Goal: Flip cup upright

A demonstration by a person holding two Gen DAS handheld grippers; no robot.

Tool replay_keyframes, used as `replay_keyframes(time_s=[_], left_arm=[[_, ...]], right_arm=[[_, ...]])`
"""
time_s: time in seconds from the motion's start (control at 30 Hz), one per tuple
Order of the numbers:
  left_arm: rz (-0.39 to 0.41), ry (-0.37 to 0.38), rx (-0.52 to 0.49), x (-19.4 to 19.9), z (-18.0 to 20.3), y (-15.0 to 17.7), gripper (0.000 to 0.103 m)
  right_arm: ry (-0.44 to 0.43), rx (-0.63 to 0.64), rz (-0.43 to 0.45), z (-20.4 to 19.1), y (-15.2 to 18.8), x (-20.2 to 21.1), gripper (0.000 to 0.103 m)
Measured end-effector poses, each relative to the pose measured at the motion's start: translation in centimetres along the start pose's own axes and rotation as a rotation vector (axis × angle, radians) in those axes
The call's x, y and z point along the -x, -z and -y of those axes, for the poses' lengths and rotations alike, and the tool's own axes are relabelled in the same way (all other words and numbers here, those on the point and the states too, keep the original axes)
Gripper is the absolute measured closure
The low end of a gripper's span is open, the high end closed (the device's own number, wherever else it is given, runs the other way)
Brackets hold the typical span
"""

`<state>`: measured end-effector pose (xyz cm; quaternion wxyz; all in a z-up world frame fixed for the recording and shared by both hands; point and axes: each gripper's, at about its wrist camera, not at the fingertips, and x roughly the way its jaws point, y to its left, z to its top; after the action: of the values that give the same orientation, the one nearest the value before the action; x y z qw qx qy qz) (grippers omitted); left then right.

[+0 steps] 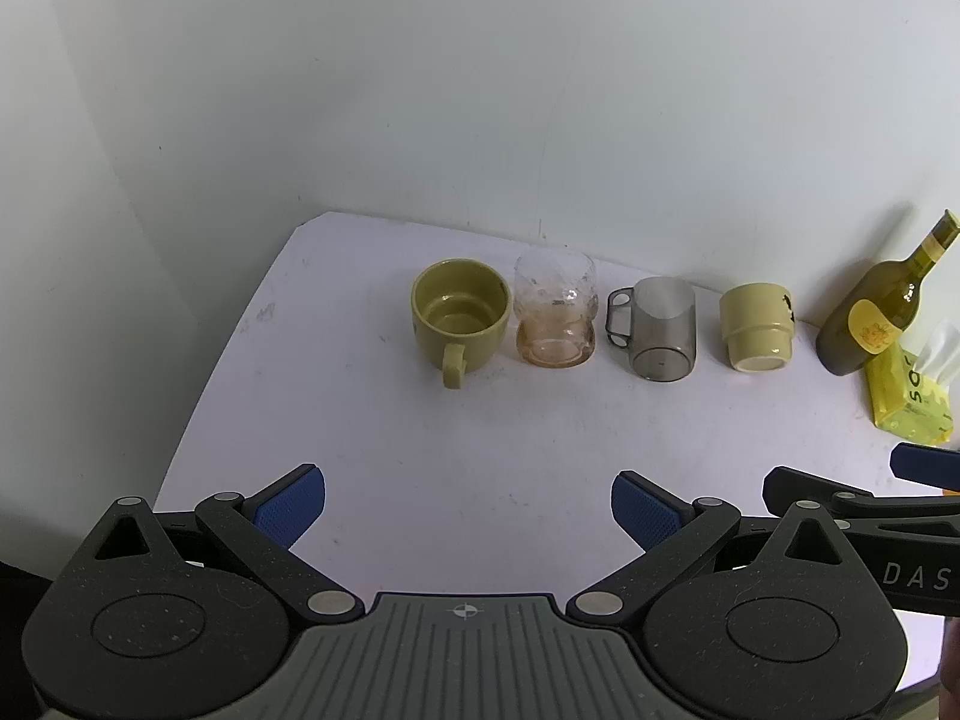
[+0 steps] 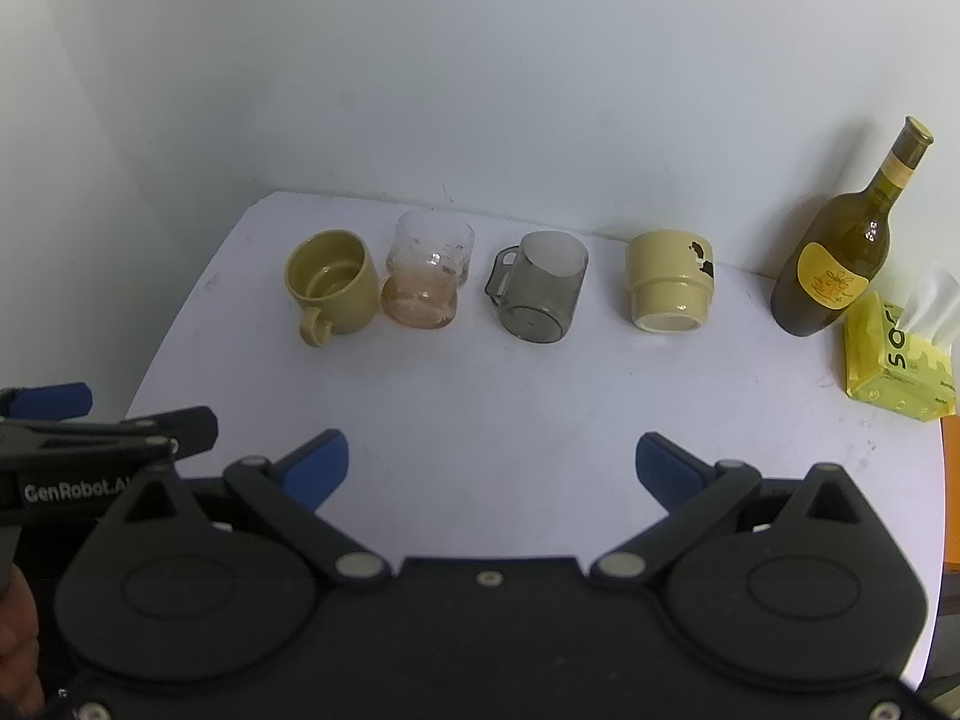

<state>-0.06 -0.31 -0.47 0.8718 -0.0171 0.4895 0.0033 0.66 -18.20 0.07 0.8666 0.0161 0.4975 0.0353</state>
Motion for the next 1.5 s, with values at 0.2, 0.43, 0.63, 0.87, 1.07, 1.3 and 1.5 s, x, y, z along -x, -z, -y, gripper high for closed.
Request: replay_keyframes(time_s=[0.2,0.43,0.63,0.87,1.07,1.3,1.5], left_arm=[[0.001,0.001,0.003,-0.1,-0.1,0.1,0.000],[-0.001,0.001,0.003,-0.1,0.0,0.1,0.000],[-0.001,-0.001,0.003,-0.1,0.0,0.1,0.000],[0.000,-0.001,0.002,-0.2,0.0,0.0,0.000],[0.004,-0.002,0.002,-0.2,0.0,0.1,0.000],[0.005,0.000,0.003,-0.1,-0.1,0.0,0.000],[0.005,0.000,0.002,-0.1,-0.3,0.0,0.000]], right_arm=[[0.002,0.000,0.001,0.0,0.1,-0.1,0.000],[0.007,0.003,0.007,0.0,0.1,0.0,0.000],[-0.001,0.002,0.005,0.0,0.1,0.1,0.000],[0.001,0.008,0.010,-0.1,0.0,0.2,0.000],[0.001,0.008,0.011,-0.4,0.0,0.4,0.000],[0.002,0.011,0.014,-0.8,0.0,0.6,0.000],[0.003,0.009,0.017,-1.0,0.1,0.8,0.000]])
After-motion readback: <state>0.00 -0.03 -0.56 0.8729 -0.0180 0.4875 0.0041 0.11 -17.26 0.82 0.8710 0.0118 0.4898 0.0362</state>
